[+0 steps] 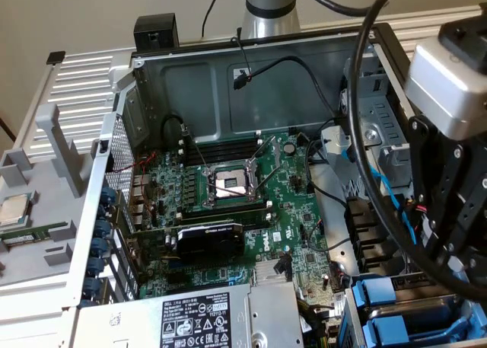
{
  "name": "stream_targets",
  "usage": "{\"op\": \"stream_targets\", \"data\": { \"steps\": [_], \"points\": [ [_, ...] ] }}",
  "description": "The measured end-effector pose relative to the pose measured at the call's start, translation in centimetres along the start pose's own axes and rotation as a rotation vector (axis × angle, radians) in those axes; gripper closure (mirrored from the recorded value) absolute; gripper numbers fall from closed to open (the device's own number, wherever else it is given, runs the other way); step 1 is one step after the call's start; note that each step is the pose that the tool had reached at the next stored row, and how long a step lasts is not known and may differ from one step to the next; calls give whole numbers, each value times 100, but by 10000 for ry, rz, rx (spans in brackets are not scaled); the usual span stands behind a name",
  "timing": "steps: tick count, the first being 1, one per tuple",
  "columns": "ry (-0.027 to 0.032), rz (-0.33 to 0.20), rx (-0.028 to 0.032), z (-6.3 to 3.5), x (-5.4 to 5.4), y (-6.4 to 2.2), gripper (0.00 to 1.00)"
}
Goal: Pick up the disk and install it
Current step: 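Insert the first disk wire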
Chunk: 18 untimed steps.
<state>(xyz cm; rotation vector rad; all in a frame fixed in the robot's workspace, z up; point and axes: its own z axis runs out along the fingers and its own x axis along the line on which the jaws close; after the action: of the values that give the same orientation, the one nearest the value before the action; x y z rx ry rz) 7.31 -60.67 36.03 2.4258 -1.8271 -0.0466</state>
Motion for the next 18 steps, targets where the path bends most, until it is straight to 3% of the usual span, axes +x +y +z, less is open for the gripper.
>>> {"op": "stream_targets", "data": {
  "steps": [4,11,18],
  "points": [
    [-5,117,-20,-1,-7,-1,83],
    [-81,833,-52,0,-9,-2,83],
    [-74,931,-61,-6,-84,-24,83]
  ]
}}
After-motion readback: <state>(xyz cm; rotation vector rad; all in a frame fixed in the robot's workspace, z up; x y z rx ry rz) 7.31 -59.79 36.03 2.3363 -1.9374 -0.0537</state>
